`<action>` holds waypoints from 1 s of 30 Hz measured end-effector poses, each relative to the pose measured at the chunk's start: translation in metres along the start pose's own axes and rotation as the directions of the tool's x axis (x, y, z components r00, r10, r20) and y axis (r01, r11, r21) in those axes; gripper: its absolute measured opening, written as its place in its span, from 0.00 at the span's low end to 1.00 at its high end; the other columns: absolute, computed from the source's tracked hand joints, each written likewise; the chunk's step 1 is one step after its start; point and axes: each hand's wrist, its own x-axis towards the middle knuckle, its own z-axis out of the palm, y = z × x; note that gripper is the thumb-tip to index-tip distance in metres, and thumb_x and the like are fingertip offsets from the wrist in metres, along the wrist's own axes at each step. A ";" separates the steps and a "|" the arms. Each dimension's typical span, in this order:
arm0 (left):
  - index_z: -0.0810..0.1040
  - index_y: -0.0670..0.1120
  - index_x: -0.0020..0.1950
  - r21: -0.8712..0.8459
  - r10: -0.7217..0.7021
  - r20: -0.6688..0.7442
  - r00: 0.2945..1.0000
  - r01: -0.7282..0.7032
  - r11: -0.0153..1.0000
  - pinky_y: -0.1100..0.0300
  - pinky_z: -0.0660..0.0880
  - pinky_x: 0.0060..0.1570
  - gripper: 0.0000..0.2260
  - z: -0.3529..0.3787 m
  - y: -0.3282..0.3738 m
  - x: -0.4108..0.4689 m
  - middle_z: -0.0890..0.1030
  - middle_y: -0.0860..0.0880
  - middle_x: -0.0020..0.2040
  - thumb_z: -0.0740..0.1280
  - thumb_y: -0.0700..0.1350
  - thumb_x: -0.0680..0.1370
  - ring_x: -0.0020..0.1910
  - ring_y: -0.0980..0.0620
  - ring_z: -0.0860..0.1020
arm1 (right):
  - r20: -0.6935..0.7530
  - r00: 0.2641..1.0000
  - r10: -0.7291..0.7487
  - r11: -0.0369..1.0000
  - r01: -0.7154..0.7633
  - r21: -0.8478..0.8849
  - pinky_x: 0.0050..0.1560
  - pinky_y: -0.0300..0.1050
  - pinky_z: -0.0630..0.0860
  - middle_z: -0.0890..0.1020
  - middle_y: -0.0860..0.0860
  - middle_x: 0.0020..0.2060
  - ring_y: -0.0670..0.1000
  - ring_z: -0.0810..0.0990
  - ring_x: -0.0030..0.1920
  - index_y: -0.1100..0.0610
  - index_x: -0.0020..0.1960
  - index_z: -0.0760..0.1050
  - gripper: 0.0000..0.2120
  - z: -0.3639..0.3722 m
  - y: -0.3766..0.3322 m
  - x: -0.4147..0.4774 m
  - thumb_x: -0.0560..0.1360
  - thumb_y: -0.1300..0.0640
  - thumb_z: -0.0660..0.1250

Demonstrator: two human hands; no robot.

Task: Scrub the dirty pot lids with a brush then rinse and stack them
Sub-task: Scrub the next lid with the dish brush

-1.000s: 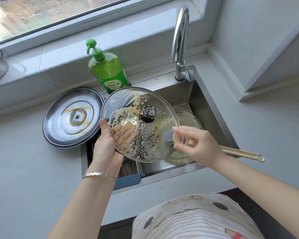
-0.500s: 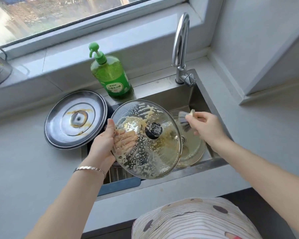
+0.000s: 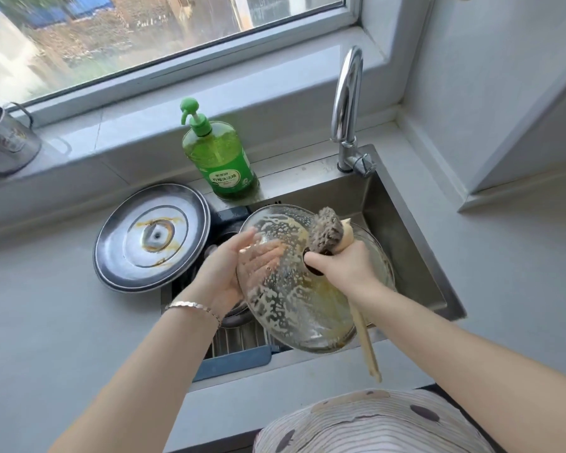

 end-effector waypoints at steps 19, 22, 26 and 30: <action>0.75 0.42 0.55 -0.375 0.120 -0.234 0.965 -0.203 0.905 0.44 0.73 0.59 0.27 0.015 -0.050 0.010 0.81 0.40 0.53 0.50 0.63 0.78 0.55 0.42 0.79 | 0.319 0.865 -0.386 0.676 0.501 -0.541 0.50 0.41 0.66 0.73 0.52 0.56 0.52 0.73 0.55 0.53 0.75 0.58 0.30 -0.004 0.028 -0.026 0.77 0.45 0.61; 0.75 0.40 0.54 -0.351 0.126 -0.240 0.962 -0.207 0.913 0.48 0.77 0.51 0.27 0.010 -0.051 0.006 0.83 0.39 0.48 0.51 0.62 0.79 0.49 0.44 0.82 | 0.183 0.918 -0.351 0.759 0.393 -0.518 0.39 0.41 0.66 0.75 0.48 0.46 0.48 0.75 0.44 0.49 0.66 0.70 0.20 -0.016 0.027 -0.004 0.76 0.45 0.63; 0.77 0.39 0.51 -0.273 0.173 -0.238 0.956 -0.236 0.933 0.53 0.79 0.43 0.26 0.014 -0.052 0.003 0.85 0.41 0.42 0.53 0.61 0.78 0.43 0.46 0.84 | 0.050 0.958 -0.282 0.772 0.257 -0.582 0.43 0.43 0.68 0.76 0.50 0.49 0.52 0.74 0.48 0.50 0.69 0.68 0.23 -0.024 0.024 0.013 0.77 0.43 0.61; 0.77 0.39 0.51 -0.265 0.183 -0.245 0.952 -0.247 0.932 0.53 0.78 0.43 0.26 0.014 -0.050 0.003 0.85 0.42 0.41 0.53 0.61 0.78 0.43 0.47 0.84 | 0.178 0.921 -0.347 0.738 0.385 -0.554 0.43 0.42 0.69 0.73 0.50 0.51 0.51 0.75 0.48 0.48 0.75 0.58 0.31 -0.016 0.027 -0.008 0.76 0.41 0.62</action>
